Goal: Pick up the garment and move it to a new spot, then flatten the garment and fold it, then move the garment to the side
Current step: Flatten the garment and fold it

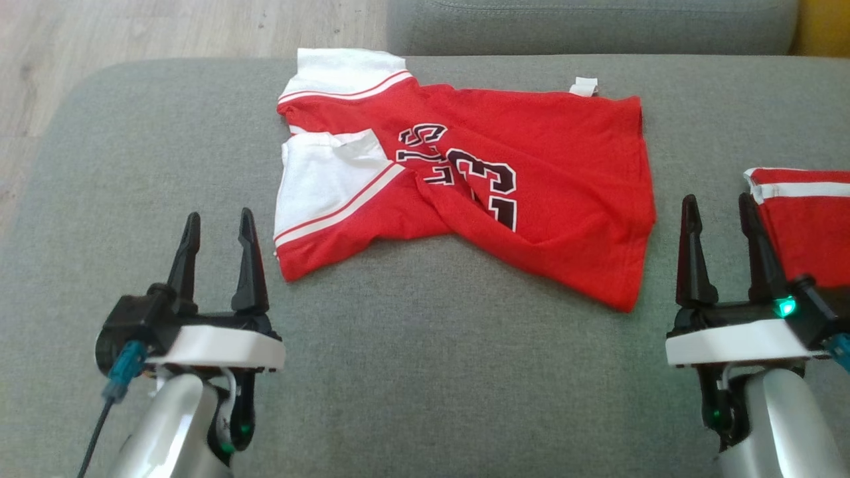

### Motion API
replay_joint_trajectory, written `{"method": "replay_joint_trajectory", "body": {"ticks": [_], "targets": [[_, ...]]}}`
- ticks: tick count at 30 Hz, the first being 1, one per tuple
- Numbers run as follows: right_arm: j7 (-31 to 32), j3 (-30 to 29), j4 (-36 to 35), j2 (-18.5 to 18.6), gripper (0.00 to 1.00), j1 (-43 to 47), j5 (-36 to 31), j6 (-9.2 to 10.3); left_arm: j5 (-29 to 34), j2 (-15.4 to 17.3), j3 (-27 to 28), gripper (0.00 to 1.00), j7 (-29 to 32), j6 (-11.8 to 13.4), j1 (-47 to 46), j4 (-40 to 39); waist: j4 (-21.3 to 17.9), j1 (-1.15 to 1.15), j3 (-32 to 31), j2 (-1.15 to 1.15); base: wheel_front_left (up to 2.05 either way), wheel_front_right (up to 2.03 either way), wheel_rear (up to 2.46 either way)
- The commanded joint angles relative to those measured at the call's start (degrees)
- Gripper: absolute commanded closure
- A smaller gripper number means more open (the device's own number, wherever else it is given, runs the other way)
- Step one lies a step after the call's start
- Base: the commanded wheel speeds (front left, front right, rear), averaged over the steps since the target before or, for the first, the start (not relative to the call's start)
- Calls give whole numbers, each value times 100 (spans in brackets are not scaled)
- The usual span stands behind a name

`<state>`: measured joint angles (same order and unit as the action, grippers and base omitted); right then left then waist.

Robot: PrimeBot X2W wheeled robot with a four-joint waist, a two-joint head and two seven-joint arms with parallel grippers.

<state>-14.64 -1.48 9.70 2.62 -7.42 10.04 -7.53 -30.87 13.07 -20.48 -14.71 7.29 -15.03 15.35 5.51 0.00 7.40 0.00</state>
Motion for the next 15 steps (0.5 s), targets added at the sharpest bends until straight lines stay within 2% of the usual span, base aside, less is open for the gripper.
{"method": "replay_joint_trajectory", "body": {"ticks": [1, 5, 15], "targets": [[-36, 164, -182, 26, 0, -136, 17, 4, 59, 97, 267, 0, -29, -44, -289, -104, -21, 0, 25, 0, 0, 0, 0], [-36, 192, -251, 26, 0, -220, 28, 4, 138, 205, 200, 0, 72, -214, -607, 268, -86, 0, 184, 0, 0, 0, 0], [-36, 294, -356, 26, 0, -398, 51, 4, 174, 519, -92, 0, 948, -780, -1793, 1428, -374, 0, 819, 0, 0, 0, 0]]}}
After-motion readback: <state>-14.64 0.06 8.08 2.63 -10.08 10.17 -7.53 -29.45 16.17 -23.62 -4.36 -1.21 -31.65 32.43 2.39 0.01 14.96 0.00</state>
